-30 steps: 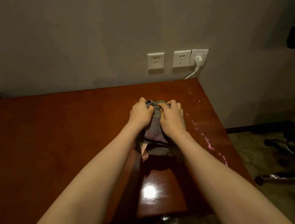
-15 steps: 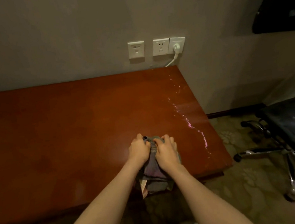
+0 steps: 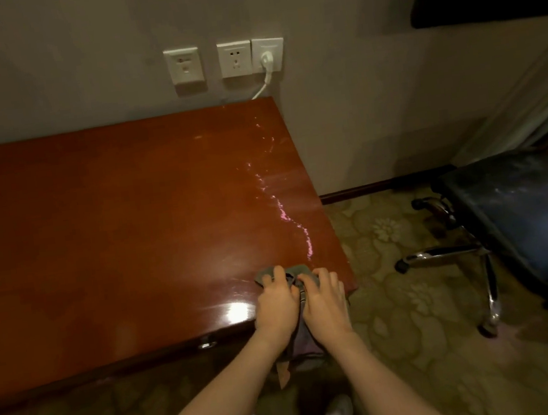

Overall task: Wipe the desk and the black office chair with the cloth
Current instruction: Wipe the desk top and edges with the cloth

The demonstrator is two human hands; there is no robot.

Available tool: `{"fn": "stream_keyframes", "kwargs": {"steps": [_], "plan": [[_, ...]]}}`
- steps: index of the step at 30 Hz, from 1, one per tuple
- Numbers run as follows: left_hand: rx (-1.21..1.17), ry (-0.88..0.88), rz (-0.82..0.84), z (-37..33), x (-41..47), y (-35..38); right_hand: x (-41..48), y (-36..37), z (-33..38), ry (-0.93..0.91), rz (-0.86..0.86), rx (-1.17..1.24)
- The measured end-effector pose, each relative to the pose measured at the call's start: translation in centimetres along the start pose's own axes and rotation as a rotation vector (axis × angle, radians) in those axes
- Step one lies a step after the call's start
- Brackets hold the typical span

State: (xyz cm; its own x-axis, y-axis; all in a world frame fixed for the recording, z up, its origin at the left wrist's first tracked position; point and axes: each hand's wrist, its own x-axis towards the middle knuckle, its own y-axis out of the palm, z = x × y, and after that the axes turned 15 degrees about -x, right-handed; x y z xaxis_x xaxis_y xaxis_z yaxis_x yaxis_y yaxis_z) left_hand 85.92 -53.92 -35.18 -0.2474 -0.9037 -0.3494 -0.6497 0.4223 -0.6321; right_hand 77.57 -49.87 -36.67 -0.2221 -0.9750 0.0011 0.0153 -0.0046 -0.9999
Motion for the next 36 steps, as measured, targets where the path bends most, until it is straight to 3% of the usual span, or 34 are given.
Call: {"fn": "stream_keyframes", "kwargs": {"steps": [8,15,24,36], "plan": [[0.105,0.062,-0.036,-3.3,0.2,4.8,-0.1,1.5,-5.6,0.073,-0.161,0.038],[0.158,0.055,-0.093,-4.9,2.3,5.2,2.6,1.0,-6.7,0.061,-0.062,0.042],[0.188,0.043,-0.13,-5.9,6.0,4.9,6.8,1.9,-7.1,0.04,-0.146,0.067],[0.217,0.256,-0.138,-6.7,12.9,4.2,12.0,2.1,-7.2,0.227,-0.183,0.142]]}}
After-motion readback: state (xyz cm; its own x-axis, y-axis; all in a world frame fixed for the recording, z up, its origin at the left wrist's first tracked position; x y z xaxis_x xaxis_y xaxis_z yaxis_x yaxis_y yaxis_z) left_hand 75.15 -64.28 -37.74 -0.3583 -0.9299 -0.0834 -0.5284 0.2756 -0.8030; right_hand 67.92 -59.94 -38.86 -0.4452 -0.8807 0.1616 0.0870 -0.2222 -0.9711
